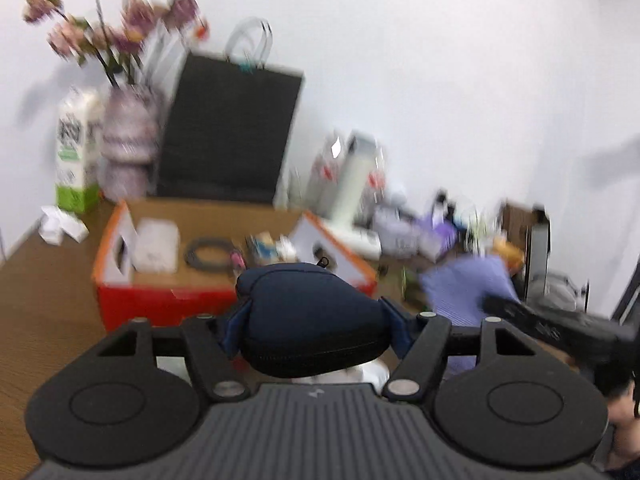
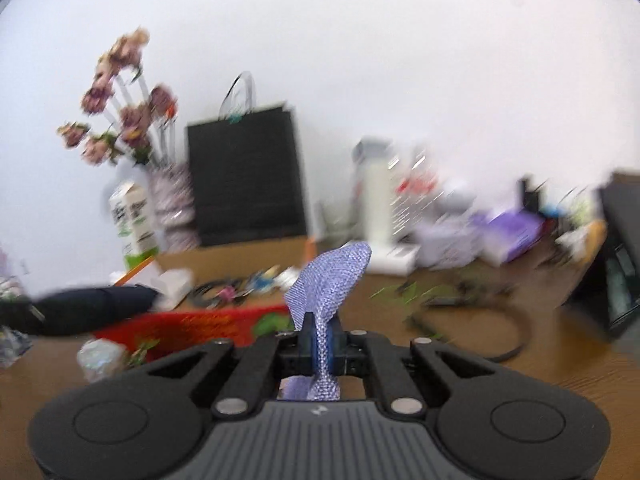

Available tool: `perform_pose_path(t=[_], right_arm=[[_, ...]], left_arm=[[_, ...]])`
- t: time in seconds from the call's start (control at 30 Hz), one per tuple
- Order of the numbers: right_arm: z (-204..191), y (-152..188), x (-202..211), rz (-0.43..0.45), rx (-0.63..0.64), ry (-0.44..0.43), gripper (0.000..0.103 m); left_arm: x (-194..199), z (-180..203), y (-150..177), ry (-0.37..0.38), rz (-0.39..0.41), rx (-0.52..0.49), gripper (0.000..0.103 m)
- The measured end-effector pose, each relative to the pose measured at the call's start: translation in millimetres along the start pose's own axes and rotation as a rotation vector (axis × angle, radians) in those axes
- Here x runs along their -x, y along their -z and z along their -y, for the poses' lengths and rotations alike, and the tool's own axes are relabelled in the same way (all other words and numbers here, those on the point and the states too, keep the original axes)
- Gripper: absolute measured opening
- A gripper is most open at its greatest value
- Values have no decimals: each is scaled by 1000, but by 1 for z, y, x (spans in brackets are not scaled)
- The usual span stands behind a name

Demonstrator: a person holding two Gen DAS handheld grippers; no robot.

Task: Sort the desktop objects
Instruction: 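Grasp navy zip pouch with left tool while right tool grasps purple cloth, then drop pouch into cardboard box with left tool while right tool releases cloth there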

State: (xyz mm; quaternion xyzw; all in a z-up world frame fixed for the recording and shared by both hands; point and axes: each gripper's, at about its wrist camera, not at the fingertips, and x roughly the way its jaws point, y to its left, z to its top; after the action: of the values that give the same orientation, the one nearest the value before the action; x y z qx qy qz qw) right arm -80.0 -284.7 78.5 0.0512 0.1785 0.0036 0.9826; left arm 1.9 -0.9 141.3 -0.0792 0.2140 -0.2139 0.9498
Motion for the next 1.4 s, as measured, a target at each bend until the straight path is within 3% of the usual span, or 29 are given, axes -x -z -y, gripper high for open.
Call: perform_pose_path(t=[0.2,0.47,0.6,0.73,0.87,1.03,1.2,1.33,1.4], right_arm=[[34,-14,38,45,-23,105,4],[10,-21,24,35,-22,-31,4],[-10,-45,-20,2,-57,-167,4],[-48,-82,-84,-16,-1,-255,4],[-79,-108,-174,-148,57,-310,5],[-92,-96,-264,-311,178,-199,5],[-91,-69,-294,-380,277,-156,8],[-86,-59,-306,-416,283,-162,18],[-88,-55,-307,-413,308,-163,33]], left_arm=[[39,-19,-20,-115,114,14,68],[41,-40,-24,-181,116,48,69],[9,-51,-34,-195,97,48,69],[-46,-64,-53,-196,67,14,69],[-112,-76,-73,-258,12,-70,69],[-171,-88,-60,-287,-70,-145,69],[-200,-88,-41,-287,-117,-223,70],[-210,-76,-31,-301,-119,-301,73],[-211,-74,-28,-262,-138,-293,77]])
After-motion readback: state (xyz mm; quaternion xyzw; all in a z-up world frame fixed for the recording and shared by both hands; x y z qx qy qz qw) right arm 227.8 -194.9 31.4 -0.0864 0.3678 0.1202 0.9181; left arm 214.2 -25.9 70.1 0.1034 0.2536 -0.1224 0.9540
